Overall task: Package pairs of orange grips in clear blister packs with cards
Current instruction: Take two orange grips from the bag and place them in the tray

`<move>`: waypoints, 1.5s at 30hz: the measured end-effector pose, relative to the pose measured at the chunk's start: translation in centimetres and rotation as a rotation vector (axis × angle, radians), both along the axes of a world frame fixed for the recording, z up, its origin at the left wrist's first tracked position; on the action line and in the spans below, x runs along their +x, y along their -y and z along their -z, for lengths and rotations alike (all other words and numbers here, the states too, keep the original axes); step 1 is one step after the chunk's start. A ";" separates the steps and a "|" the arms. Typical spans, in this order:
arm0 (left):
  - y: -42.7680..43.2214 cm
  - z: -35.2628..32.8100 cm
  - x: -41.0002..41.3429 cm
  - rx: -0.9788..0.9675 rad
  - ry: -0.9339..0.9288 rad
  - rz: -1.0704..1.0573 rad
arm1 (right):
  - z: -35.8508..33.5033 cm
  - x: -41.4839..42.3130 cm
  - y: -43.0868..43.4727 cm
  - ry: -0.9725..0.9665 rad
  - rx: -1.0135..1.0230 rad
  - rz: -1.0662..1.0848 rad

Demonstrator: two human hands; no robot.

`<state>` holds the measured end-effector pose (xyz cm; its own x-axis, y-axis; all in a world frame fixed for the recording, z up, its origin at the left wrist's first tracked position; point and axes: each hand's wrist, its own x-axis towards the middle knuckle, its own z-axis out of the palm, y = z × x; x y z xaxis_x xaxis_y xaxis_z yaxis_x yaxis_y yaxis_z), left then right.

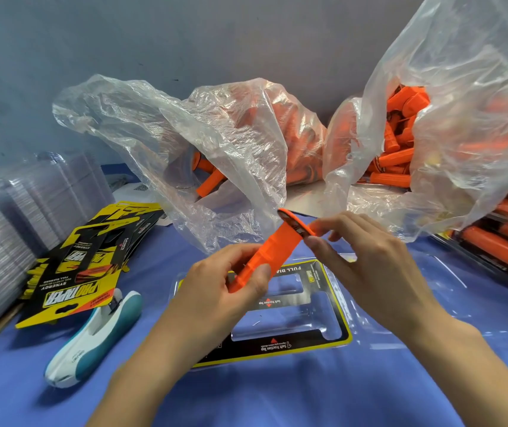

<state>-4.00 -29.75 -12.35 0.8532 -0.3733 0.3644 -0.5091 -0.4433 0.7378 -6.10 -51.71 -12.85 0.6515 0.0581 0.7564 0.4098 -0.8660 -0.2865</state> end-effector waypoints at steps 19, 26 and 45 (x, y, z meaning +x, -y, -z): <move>-1.6 1.4 -1.0 0.461 0.421 0.015 | 0.1 -2.7 1.2 -0.591 0.349 -0.384; -1.3 2.5 -0.7 0.426 0.441 0.055 | 1.1 -3.4 2.3 -0.693 0.241 -0.266; -0.9 3.1 -0.7 0.404 0.461 0.066 | 1.7 -3.9 0.4 -0.439 0.118 -0.213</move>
